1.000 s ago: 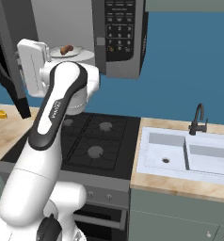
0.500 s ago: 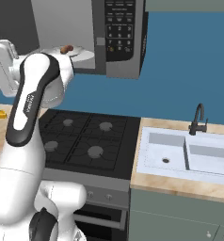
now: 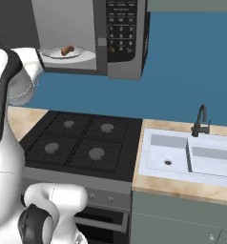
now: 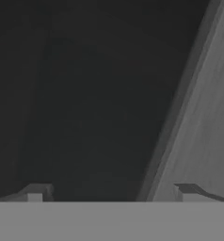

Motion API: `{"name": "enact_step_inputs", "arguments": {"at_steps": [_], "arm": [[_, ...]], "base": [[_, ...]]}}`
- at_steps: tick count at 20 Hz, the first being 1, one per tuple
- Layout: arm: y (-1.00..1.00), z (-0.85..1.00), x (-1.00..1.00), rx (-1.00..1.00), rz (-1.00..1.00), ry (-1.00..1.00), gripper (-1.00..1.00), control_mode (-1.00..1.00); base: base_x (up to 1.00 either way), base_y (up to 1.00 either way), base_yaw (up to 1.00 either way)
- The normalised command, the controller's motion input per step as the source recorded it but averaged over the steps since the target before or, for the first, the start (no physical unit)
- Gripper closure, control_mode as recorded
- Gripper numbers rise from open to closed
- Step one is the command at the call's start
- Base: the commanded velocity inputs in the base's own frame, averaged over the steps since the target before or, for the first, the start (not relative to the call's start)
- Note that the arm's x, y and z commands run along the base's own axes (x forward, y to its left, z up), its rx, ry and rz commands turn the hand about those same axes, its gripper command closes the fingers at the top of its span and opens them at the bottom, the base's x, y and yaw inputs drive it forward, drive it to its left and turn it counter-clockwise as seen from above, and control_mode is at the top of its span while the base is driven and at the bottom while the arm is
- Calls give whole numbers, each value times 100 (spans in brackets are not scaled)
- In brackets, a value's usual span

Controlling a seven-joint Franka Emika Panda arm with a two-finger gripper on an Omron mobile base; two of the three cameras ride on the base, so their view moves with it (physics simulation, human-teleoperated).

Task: Retrieve the reheated potato from the microwave, then place the potato, cheese, and condiment on the cutting board.

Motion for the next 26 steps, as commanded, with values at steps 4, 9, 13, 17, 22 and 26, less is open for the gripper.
{"name": "enact_step_inputs", "arguments": {"at_steps": [4, 9, 13, 17, 22, 26], "arm": [[64, 6, -3, -6, -2, -6, -100, -100], [61, 8, -2, -13, -9, -10, -100, -100], [53, 3, -1, -19, -14, -13, -100, -100], [22, 1, -5, -27, -21, -8, -100, -100], [-8, 0, 0, -18, -16, 0, -100, -100], [-36, 0, 4, -4, -9, 0, -100, -100]], "base": [[0, 0, 0], [0, 0, 0], [0, 0, 0], [0, 0, 0], [0, 0, 0], [0, 0, 0]]}}
